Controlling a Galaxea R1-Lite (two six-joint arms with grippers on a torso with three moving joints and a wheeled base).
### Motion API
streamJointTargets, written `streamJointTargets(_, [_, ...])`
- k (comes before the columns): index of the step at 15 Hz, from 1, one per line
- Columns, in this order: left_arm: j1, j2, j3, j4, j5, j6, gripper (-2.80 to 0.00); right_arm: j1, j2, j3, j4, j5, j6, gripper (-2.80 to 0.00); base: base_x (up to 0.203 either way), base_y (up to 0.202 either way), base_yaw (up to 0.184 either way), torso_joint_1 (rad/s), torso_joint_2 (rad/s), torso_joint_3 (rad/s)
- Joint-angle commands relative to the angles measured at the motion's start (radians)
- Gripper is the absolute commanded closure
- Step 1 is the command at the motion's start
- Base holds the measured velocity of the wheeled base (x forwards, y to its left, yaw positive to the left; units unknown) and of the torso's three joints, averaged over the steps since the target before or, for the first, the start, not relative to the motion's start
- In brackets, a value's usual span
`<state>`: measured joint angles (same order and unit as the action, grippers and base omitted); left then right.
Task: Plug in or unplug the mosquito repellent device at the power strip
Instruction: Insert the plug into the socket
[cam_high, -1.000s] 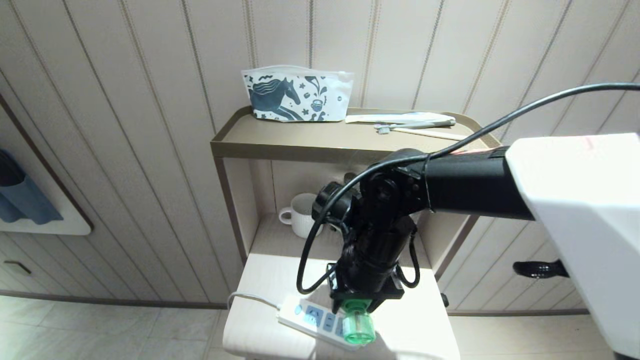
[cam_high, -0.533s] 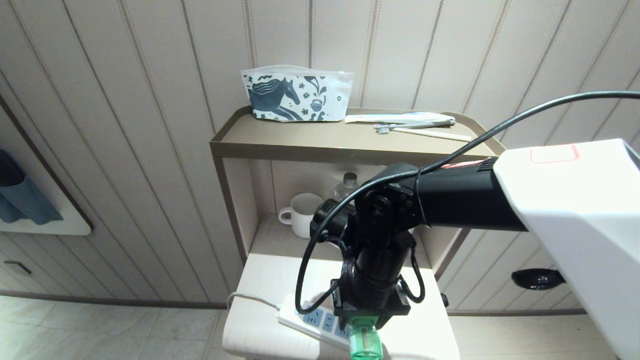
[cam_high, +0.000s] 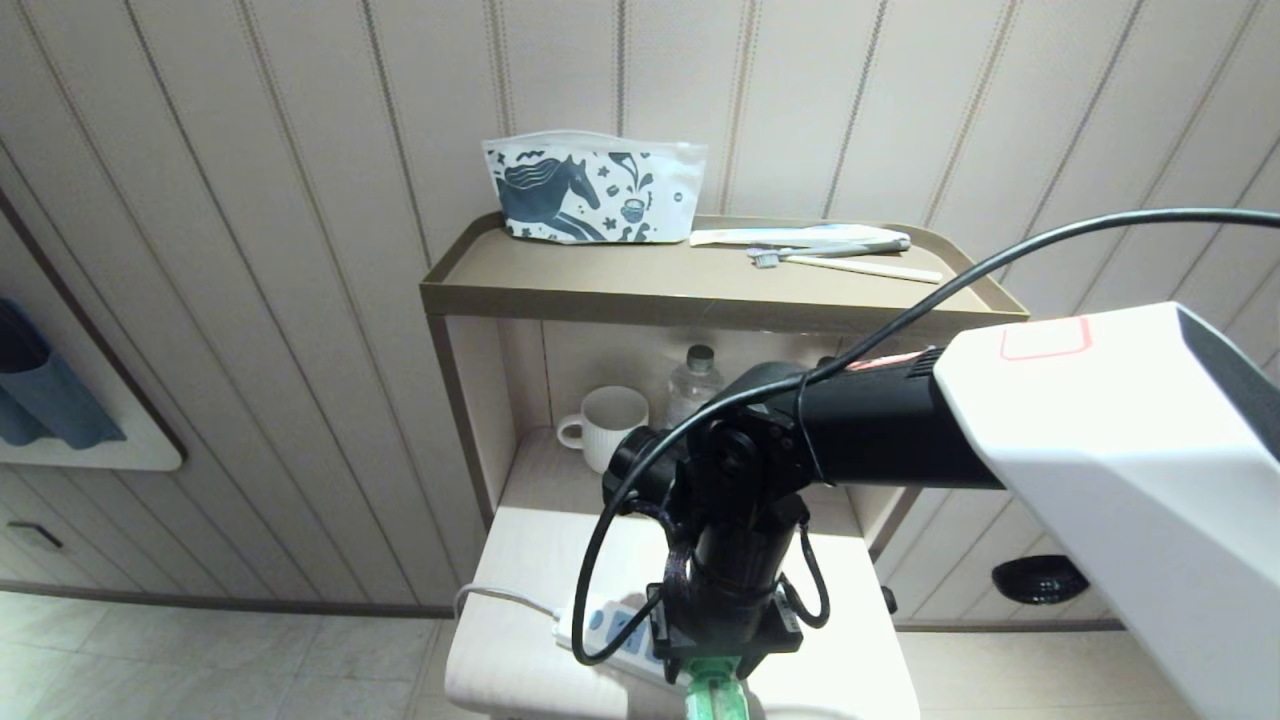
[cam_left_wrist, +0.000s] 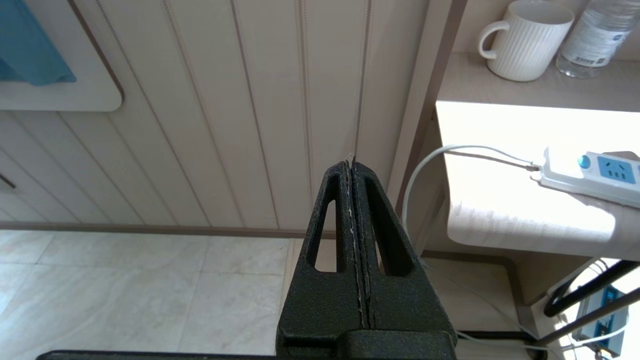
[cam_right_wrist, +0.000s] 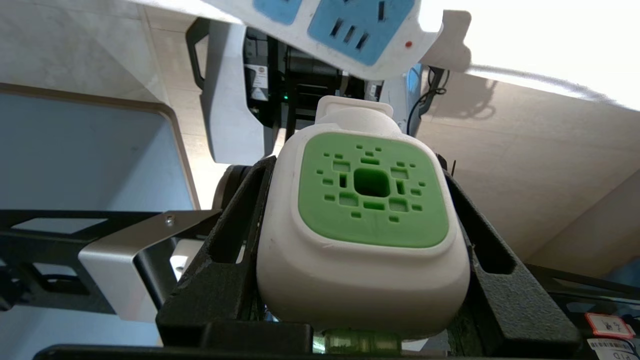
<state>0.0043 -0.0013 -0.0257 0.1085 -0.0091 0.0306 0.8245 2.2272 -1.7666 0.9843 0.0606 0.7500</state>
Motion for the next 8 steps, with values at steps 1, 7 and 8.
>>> streamJointTargets(1, [0.000,0.001,0.000,0.000,0.000,0.000,0.00,-0.002,0.023,-0.007,0.005,0.001,0.003,0.00,0.000,0.000,0.000,0.000,0.00,0.000])
streamJointTargets(7, [0.000,0.001,0.000,0.000,0.000,0.000,0.00,-0.005,0.069,-0.031,0.004,-0.001,0.003,0.00,0.000,0.000,0.000,0.000,0.00,0.000])
streamJointTargets(8, [0.000,0.001,0.000,0.000,0.000,0.000,0.00,-0.006,0.075,-0.040,0.005,-0.001,0.002,0.00,0.000,0.000,0.000,0.000,0.00,0.000])
